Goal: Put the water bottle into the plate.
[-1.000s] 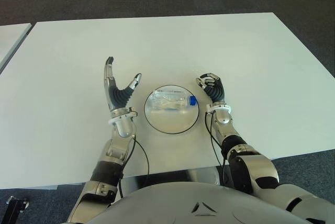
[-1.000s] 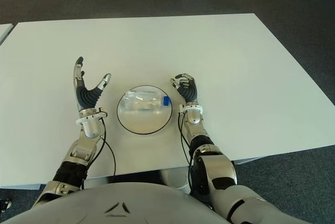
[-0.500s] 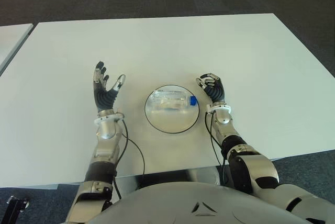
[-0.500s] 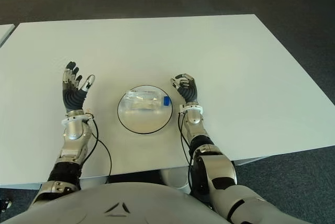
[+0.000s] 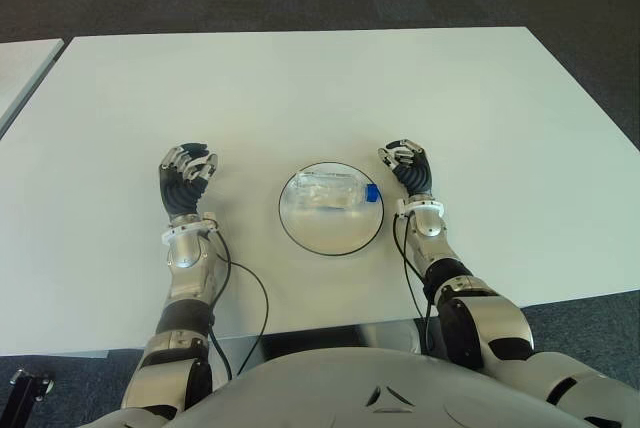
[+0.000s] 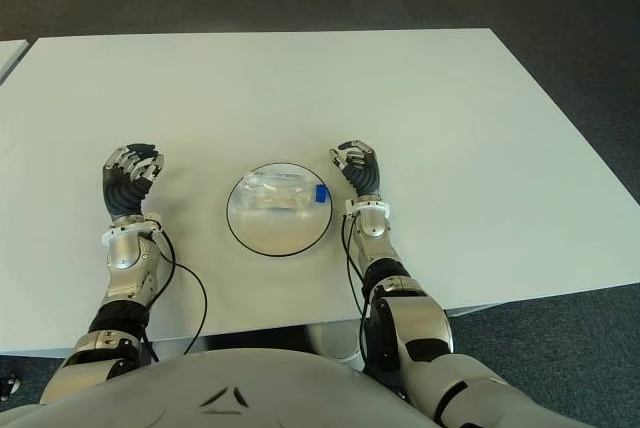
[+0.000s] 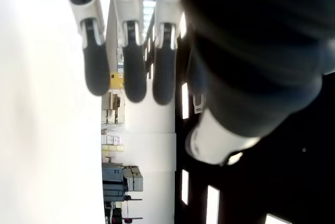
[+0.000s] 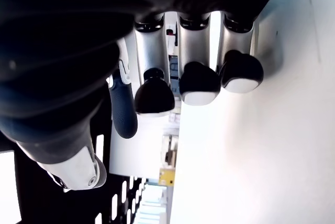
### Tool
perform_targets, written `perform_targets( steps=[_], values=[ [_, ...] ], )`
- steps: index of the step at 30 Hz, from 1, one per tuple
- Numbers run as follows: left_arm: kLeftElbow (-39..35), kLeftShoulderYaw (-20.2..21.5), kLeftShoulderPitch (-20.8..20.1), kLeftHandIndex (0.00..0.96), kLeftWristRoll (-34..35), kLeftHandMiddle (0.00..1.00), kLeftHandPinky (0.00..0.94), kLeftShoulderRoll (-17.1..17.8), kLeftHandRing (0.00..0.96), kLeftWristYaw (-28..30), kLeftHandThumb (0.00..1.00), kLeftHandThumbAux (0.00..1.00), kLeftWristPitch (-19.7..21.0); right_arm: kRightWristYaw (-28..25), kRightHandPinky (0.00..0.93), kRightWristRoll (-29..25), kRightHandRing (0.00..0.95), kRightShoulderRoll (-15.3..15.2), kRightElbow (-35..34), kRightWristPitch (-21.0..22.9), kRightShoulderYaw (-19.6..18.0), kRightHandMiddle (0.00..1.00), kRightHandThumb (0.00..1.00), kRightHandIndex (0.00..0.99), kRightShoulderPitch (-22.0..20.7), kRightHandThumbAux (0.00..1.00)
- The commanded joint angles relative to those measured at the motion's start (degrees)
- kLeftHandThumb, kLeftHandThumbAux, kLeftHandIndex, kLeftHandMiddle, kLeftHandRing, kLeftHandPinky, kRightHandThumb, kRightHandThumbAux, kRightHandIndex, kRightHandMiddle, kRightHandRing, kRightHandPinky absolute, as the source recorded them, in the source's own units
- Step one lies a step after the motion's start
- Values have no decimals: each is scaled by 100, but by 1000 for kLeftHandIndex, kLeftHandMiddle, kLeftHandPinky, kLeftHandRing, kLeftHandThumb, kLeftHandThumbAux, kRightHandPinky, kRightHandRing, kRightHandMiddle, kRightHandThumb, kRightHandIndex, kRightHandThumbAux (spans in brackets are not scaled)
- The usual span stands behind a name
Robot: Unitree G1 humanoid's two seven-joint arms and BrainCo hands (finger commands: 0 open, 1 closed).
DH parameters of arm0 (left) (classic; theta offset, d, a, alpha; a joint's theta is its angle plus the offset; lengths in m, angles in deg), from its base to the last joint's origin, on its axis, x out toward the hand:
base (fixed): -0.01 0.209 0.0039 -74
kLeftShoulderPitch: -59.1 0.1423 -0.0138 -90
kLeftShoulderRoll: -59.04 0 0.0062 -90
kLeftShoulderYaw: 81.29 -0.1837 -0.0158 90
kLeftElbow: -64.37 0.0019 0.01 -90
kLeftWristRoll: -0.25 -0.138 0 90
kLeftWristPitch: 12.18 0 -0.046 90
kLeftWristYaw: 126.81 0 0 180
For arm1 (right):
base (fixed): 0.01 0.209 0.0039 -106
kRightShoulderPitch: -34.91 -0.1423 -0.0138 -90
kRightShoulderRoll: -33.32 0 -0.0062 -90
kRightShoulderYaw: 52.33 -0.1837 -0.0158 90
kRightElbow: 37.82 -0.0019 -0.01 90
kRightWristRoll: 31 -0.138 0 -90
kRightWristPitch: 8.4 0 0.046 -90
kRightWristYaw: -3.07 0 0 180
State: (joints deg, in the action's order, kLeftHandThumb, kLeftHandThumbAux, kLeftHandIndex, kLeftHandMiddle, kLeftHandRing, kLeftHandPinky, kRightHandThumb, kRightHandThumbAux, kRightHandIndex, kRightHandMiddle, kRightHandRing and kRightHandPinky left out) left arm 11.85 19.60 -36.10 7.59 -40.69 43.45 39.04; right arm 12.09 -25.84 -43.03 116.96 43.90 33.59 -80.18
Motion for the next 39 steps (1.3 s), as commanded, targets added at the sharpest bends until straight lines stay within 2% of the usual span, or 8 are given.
perform_targets(
  steps=[1,3,6,8,13,20,26,39],
  values=[
    [481,-9,-142,474,-207,514,510,61,497,192,258,879,-292,-82,882,-80,873,61,211,261,-34,882,737,440,281,712],
    [658,-60,-188,450,-332,549,540,155,531,260,518,784,-345,-77,882,-77,874,60,211,259,-33,883,737,440,280,712],
    [891,-113,-268,439,-483,582,577,276,567,335,641,739,-344,-67,883,-66,875,57,210,259,-29,884,737,440,280,712],
    [1109,-163,-357,437,-594,605,601,396,594,422,670,728,-255,-63,883,-56,876,54,209,264,-21,884,738,440,280,712],
    [1424,-177,-483,435,-582,672,660,471,663,735,698,719,-175,-61,880,-46,875,53,199,264,-10,883,738,440,287,712],
    [1658,4,-602,435,-89,696,666,343,683,1438,702,719,0,-43,883,-32,878,46,193,258,2,884,738,440,291,712],
    [1865,59,-710,434,75,699,676,292,687,1722,703,718,54,-68,879,-36,875,34,205,283,6,881,738,440,286,712],
    [1928,-104,-691,434,-190,681,639,128,666,1399,706,715,309,-26,879,-41,876,62,204,276,4,883,738,441,279,712]
  ],
)
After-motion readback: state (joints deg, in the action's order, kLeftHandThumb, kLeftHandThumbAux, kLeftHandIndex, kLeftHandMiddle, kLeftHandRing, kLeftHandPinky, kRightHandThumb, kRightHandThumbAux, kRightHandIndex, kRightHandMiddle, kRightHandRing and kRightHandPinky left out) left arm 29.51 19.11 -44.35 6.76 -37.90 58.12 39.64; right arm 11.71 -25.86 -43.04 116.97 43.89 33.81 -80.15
